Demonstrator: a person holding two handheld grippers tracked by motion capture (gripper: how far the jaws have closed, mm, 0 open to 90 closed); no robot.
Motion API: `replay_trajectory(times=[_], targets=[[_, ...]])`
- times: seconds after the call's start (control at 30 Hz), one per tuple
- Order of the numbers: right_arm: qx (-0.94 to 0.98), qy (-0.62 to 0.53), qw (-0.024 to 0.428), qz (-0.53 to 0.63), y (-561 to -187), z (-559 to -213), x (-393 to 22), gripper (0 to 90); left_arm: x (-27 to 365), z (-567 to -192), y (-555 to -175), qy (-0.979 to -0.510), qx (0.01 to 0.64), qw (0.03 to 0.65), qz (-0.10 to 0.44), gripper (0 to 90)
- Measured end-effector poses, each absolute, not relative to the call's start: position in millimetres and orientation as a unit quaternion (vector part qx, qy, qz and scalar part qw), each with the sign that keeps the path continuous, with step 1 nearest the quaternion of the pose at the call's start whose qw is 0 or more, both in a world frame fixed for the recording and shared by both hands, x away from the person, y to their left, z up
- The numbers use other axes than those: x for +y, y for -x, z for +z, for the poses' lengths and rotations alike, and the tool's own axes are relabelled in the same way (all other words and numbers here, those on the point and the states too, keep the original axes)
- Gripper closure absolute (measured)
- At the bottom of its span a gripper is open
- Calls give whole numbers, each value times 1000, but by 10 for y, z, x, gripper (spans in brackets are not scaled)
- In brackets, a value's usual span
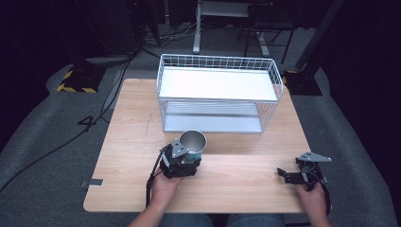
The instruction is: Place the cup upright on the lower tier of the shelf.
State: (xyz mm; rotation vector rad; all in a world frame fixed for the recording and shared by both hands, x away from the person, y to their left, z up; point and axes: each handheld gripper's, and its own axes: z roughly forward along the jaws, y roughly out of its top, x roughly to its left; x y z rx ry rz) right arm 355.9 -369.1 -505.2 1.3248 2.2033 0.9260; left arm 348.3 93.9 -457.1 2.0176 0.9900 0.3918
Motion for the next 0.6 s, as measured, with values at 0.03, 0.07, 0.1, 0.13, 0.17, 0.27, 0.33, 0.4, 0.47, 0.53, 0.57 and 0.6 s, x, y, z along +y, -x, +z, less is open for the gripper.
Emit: replay_trajectory(times=[0.03,0.07,0.1,0.13,0.17,0.27,0.33,0.4,0.47,0.53,0.57,0.6], targets=[[790,-474,204,332,-3560,-5052,-3692,40,916,-4554,-3506,-803,394,419,155,248],[790,-474,204,332,-3559,-5052,-3692,41,899,-4530,-3528,-805,391,418,156,248],[790,-474,204,332,-3559,-5052,-3692,40,871,-4504,-3553,-804,389,422,158,248],[790,-474,204,332,-3559,-5052,-3692,40,850,-4489,-3562,-802,393,424,153,248],[790,-474,204,332,-3559,-5052,-3692,40,835,-4467,-3585,-803,389,424,154,248],[790,-474,204,332,-3559,-5052,-3691,40,772,-4413,-3652,-800,388,432,150,248],[790,-474,204,332,-3559,-5052,-3691,40,747,-4389,-3702,-801,385,433,151,248],[790,-474,204,332,-3559,-5052,-3691,40,719,-4369,-3753,-798,388,437,149,248],[789,-474,205,332,-3559,-5052,-3690,40,697,-4344,-3820,-796,390,441,144,248],[789,-475,205,332,-3559,-5052,-3690,40,673,-4328,-3867,-793,392,444,145,248],[789,-475,205,332,-3559,-5052,-3689,40,660,-4322,-3900,-792,393,445,144,248],[789,-475,205,332,-3559,-5052,-3689,40,660,-4322,-3900,-792,393,445,144,248]])
